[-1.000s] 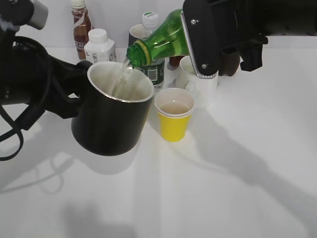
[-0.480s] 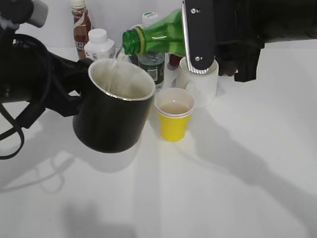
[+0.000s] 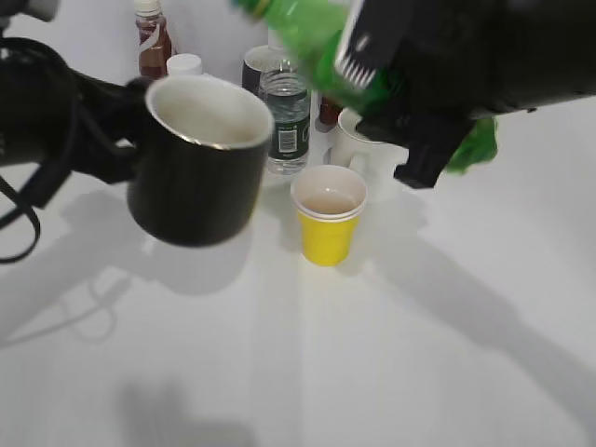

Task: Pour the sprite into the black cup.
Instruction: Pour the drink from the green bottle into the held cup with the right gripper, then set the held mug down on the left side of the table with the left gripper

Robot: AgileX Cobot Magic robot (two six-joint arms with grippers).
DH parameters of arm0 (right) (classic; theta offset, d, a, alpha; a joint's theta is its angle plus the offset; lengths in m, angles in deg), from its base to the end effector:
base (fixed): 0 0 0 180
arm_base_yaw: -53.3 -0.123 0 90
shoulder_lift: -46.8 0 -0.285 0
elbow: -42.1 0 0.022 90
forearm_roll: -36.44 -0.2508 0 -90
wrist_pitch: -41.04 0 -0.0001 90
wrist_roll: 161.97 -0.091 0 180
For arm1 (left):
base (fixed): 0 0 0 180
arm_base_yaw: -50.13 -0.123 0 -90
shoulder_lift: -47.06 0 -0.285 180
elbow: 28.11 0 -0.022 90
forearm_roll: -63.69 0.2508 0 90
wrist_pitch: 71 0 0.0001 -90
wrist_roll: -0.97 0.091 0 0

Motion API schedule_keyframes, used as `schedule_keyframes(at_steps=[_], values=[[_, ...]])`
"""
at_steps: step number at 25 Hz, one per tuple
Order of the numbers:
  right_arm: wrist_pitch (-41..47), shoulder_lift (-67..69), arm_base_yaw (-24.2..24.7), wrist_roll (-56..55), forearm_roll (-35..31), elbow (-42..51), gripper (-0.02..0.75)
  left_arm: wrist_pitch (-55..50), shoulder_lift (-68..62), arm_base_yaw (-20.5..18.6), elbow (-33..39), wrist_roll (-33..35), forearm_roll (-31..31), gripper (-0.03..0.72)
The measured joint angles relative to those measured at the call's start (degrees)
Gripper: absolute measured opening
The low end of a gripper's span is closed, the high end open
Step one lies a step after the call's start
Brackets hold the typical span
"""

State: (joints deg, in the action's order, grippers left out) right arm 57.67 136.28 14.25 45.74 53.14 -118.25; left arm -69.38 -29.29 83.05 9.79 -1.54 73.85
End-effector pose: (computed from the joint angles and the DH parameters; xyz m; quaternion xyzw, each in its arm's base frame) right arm 0.2499 0.1931 0.2944 -0.5721 0.6776 -0.0554 0.4587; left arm 0.2133 -0.1386 0.2819 0.2898 0.7801 -0.1233 0.5406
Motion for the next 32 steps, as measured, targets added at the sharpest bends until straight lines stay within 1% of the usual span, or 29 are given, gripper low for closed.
schedule_keyframes(at_steps=[2, 3, 5, 7, 8, 10, 12, 14, 15, 16, 18, 22, 30, 32], values=[[-5.8, -1.9, 4.4, 0.0, -9.9, 3.2, 0.416, 2.9, 0.0, -2.6, 0.9, 0.0, 0.0, 0.06], [-9.4, -3.1, 7.1, -0.1, -15.1, 5.3, 0.416, 5.8, -0.1, -3.8, 1.7, 0.0, -0.1, 0.06], [-16.6, -5.2, 12.1, -0.1, -23.1, 9.7, 0.416, 13.6, -1.1, -6.7, 4.7, 0.0, -1.1, 0.06], [-24.8, -6.5, 16.2, -1.1, -27.8, 14.7, 0.416, 20.6, -3.3, -9.0, 7.7, 0.0, -3.6, 0.06], [-28.4, -6.5, 17.8, -2.9, -29.2, 16.9, 0.416, 26.0, -5.1, -10.4, 9.9, 0.0, -5.4, 0.06], [-37.8, -6.2, 19.4, -9.0, -30.0, 21.9, 0.416, 34.8, -9.9, -12.3, 13.0, 0.0, -9.4, 0.06], [-47.8, -4.7, 19.6, -15.2, -28.9, 26.2, 0.416, 44.0, -15.1, -13.7, 15.1, 0.0, -13.2, 0.06], [-57.8, -2.2, 19.6, -19.9, -27.1, 29.5, 0.416, 50.7, -20.9, -14.2, 15.7, 0.0, -14.6, 0.06], [-59.8, -0.9, 19.6, -21.2, -26.6, 30.2, 0.416, 54.5, -23.3, -14.2, 15.8, 0.0, -14.9, 0.06], [-61.0, 0.0, 19.6, -22.0, -26.3, 30.5, 0.416, 58.5, -26.1, -14.2, 15.8, 0.0, -14.9, 0.06], [-61.9, 1.8, 19.6, -22.7, -25.9, 30.7, 0.416, 61.9, -30.7, -14.2, 15.8, 0.0, -14.8, 0.06], [-62.8, 2.7, 19.6, -23.0, -25.7, 30.9, 0.416, 62.7, -36.4, -14.2, 15.8, -0.1, -14.7, 0.06], [-63.3, 2.7, 19.6, -23.1, -25.1, 30.9, 0.416, 66.2, -38.9, -14.2, 16.0, -0.9, -14.8, 0.057], [-63.3, 2.7, 19.6, -23.1, -25.1, 30.9, 0.416, 66.7, -38.9, -14.2, 16.8, -0.9, -14.8, 0.073]])
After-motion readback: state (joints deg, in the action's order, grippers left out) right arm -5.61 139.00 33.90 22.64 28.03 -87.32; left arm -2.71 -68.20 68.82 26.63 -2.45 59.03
